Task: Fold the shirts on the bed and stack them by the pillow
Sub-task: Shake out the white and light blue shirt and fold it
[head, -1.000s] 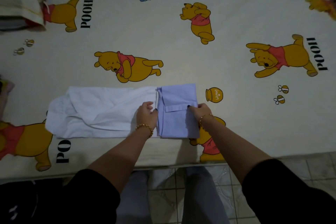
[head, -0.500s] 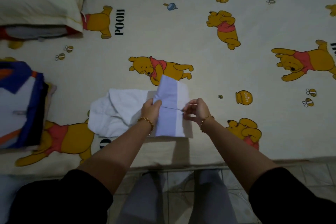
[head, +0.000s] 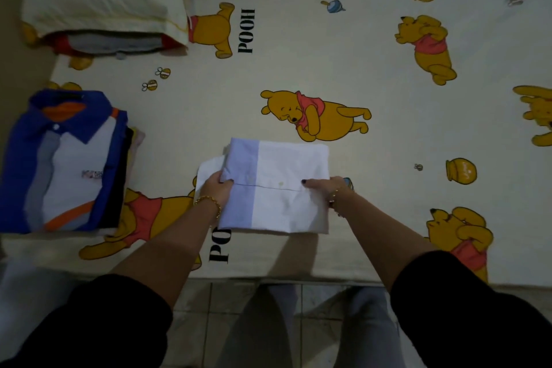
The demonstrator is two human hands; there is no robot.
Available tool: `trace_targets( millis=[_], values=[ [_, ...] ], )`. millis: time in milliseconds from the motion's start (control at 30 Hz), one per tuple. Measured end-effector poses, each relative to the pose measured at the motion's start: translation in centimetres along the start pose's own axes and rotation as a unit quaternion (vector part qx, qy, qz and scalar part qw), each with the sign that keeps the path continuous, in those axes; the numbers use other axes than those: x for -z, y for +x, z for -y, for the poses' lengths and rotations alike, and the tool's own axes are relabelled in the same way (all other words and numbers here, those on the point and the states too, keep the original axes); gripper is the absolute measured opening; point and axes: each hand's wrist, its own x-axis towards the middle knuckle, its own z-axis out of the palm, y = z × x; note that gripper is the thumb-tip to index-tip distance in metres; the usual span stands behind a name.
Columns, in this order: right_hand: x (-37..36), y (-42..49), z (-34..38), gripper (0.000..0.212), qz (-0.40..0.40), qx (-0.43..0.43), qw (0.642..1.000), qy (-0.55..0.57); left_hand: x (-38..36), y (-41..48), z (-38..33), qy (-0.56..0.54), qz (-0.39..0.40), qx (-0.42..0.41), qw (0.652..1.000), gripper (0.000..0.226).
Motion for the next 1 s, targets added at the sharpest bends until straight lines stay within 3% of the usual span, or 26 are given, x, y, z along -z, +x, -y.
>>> trace_targets(
  millis=[100, 300, 433, 567, 633, 700, 800, 900, 1000],
  values=[
    [0.5, -2.2, 1.9, 0.044, -0.007, 0.056, 0.998, 0.002, -0.3, 0.0, -0.7, 0.030, 0.004, -0.002, 1.000, 0.029],
    [3.8, -5.4, 9.1, 0.040, -0.077, 0.259, 0.957, -0.110, -1.4, -1.3, -7.1, -0.019, -0.003, -0.032, 0.999, 0.026],
    [7.4, -8.2, 15.1, 0.030, -0.168, 0.401, 0.870, -0.233, -2.6, -2.8, -15.0, -0.100, 0.023, -0.110, 0.989, 0.017],
    [9.9, -9.9, 19.6, 0.020, -0.257, 0.485, 0.752, -0.364, -3.7, -3.9, -21.7, -0.121, 0.033, -0.164, 0.979, 0.019],
    [10.6, -9.6, 19.6, 0.023, -0.260, 0.505, 0.702, -0.429, -4.3, -3.8, -22.8, -0.096, 0.018, -0.178, 0.979, 0.022],
    [10.9, -7.7, 17.4, 0.028, -0.227, 0.520, 0.676, -0.471, -5.1, -3.6, -22.6, -0.076, -0.014, -0.171, 0.982, 0.024],
    [10.9, -3.7, 10.5, 0.027, -0.135, 0.518, 0.674, -0.508, -7.4, -3.8, -19.9, -0.061, -0.028, -0.134, 0.989, 0.025],
    [11.4, -0.9, 3.5, 0.051, -0.009, 0.356, 0.716, -0.600, -10.7, -4.1, -16.3, -0.050, -0.021, -0.063, 0.997, 0.021],
    [12.3, 1.2, 0.2, 0.042, -0.005, 0.362, 0.773, -0.520, -13.6, -4.0, -13.9, -0.020, -0.030, -0.024, 0.999, 0.017]
  ],
)
